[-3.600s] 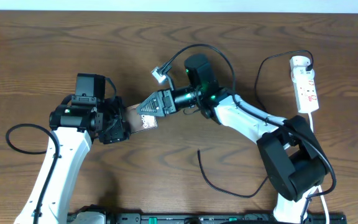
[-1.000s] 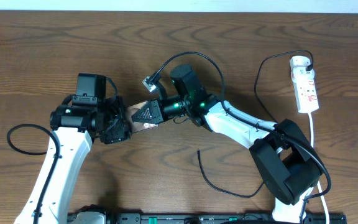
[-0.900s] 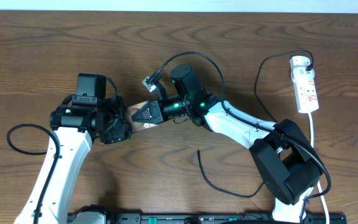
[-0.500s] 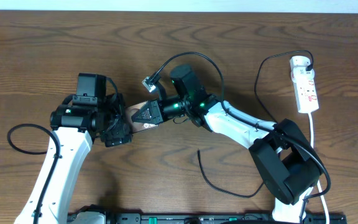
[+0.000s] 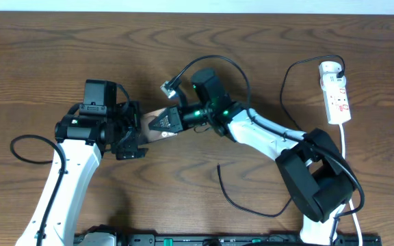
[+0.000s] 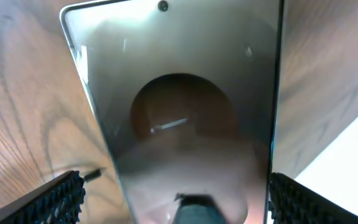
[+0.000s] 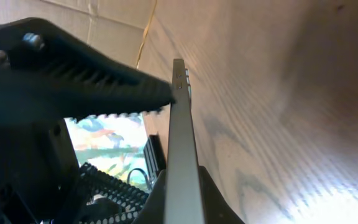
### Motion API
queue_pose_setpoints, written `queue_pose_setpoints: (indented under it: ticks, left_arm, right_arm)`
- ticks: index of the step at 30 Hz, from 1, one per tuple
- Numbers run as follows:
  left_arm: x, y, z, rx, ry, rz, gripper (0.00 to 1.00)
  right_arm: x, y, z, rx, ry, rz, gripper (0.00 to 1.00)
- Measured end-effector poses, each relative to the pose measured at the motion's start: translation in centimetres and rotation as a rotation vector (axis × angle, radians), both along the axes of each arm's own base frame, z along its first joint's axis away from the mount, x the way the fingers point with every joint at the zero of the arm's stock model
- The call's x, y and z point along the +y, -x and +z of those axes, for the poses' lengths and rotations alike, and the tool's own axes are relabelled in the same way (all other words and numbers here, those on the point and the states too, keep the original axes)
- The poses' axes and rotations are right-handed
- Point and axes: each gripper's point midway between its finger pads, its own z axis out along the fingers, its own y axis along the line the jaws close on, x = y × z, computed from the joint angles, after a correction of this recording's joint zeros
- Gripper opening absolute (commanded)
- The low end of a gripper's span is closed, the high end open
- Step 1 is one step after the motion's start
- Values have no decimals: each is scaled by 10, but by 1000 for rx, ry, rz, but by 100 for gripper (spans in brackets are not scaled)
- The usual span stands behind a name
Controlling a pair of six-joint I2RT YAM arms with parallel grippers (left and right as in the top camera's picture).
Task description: Plug charger to phone and switch on socket
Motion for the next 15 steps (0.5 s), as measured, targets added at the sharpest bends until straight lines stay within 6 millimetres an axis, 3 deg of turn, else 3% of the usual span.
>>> queue_pose_setpoints:
  ticks: [15]
  left_arm:
    - [-39, -37, 42, -338, 120, -312, 92]
  right_arm:
    - [-65, -79, 8, 45, -25, -230, 1]
